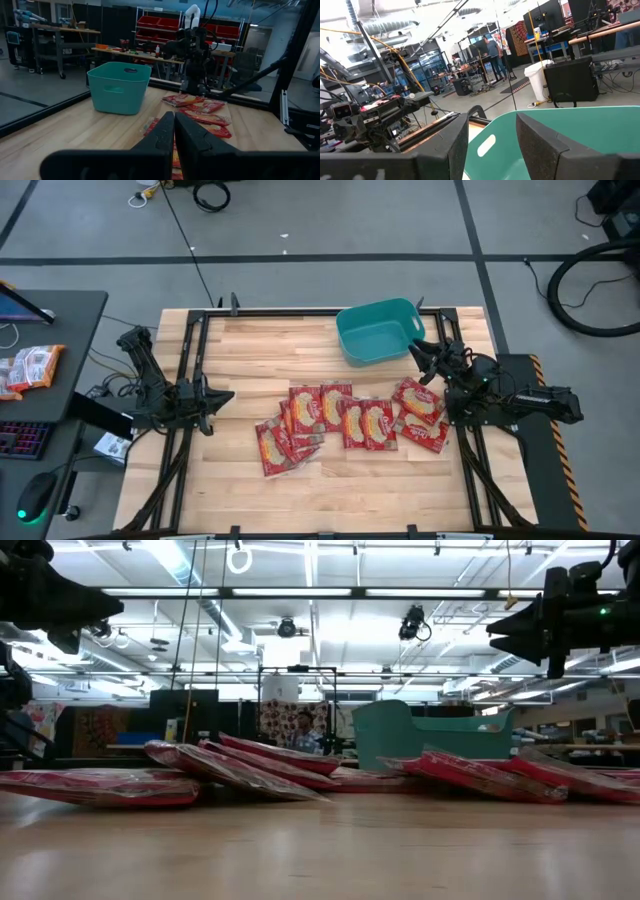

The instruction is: Sort popcorn bags into baskets

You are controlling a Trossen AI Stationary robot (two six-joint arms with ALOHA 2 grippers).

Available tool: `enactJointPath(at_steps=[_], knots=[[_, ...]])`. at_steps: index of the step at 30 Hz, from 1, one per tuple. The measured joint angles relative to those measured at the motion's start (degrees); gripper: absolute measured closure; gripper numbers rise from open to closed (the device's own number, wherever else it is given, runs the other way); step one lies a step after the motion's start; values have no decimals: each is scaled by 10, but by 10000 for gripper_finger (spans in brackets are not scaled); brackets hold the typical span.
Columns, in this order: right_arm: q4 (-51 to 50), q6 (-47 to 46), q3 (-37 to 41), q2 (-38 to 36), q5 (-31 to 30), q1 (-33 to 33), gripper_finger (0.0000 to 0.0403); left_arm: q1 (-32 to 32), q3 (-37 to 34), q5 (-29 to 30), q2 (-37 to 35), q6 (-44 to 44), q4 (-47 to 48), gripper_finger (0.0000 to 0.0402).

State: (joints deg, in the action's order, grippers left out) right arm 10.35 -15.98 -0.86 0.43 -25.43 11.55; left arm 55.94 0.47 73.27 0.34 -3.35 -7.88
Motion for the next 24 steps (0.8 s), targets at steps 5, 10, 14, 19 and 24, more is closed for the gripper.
enactJointPath(at_steps=[5,10,14,19,24], knots=[[55,-5,0,0,0,0,233,-5,0,12,0,-37,-19,381],[63,-8,0,0,1,0,233,-16,0,14,0,-132,-65,381],[68,-10,0,0,46,0,233,-19,0,15,0,-134,-72,381],[67,-3,0,25,143,-1,233,-36,0,67,0,-122,-75,381],[49,5,-16,108,122,-2,233,-91,0,124,0,-71,-93,381]])
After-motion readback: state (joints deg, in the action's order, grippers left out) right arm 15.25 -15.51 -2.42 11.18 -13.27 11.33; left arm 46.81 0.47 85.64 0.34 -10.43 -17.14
